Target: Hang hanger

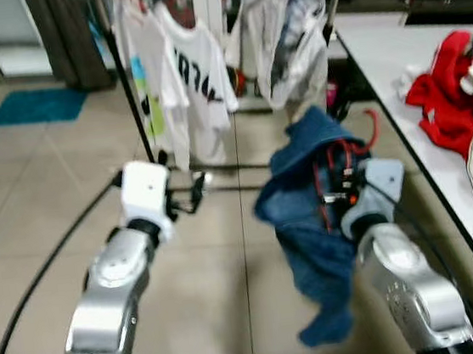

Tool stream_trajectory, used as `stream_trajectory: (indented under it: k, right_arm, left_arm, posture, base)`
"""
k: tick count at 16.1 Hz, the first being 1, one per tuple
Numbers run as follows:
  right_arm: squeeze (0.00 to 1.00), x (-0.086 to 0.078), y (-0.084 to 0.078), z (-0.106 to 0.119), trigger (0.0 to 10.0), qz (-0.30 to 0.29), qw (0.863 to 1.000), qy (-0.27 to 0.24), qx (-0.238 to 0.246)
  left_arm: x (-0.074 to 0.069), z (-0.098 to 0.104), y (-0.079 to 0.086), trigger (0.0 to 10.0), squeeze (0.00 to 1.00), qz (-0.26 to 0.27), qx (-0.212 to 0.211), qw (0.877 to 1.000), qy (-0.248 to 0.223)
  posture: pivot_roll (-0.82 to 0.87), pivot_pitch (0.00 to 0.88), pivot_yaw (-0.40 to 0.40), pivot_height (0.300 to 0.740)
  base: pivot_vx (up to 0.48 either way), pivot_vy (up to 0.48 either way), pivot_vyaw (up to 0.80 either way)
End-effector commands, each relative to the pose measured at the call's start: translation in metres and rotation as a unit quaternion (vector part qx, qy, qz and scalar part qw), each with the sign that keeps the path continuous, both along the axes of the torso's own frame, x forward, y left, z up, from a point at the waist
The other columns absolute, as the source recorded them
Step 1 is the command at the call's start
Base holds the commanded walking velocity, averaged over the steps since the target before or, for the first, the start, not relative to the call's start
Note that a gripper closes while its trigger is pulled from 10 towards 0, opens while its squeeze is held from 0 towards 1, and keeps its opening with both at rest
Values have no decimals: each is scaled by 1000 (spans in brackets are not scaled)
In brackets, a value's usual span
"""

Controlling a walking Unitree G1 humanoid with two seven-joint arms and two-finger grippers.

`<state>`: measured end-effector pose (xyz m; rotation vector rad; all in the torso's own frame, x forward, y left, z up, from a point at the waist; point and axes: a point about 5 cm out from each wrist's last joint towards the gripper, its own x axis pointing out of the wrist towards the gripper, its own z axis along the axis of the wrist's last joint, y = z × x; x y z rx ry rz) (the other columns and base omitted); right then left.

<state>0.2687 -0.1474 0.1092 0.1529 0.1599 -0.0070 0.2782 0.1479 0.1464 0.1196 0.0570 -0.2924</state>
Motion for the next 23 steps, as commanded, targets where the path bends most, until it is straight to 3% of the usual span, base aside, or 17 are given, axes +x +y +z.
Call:
stream_trajectory:
  k: [1, 13, 23]
  right_arm:
    - [0, 2, -8, 6, 10000, -15, 1000, -17, 2]
    - [0, 1, -12, 6, 10000, -36, 999, -23, -13]
    - [0, -3, -10, 3, 10000, -22, 1000, -17, 2]
  left_arm:
    - [1, 2, -6, 10000, 0, -10, -5, 1000, -4]
    - [2, 2, -8, 10000, 0, -16, -5, 1000, -2]
    - [-2, -1, -9, 10000, 0, -24, -4, 1000, 3]
  posture:
    - [55, 49, -25, 740]
    - [54, 48, -25, 740]
    - [53, 33, -23, 740]
  base:
    - [334, 0, 0]
    - [336, 0, 0]
    - [336, 0, 0]
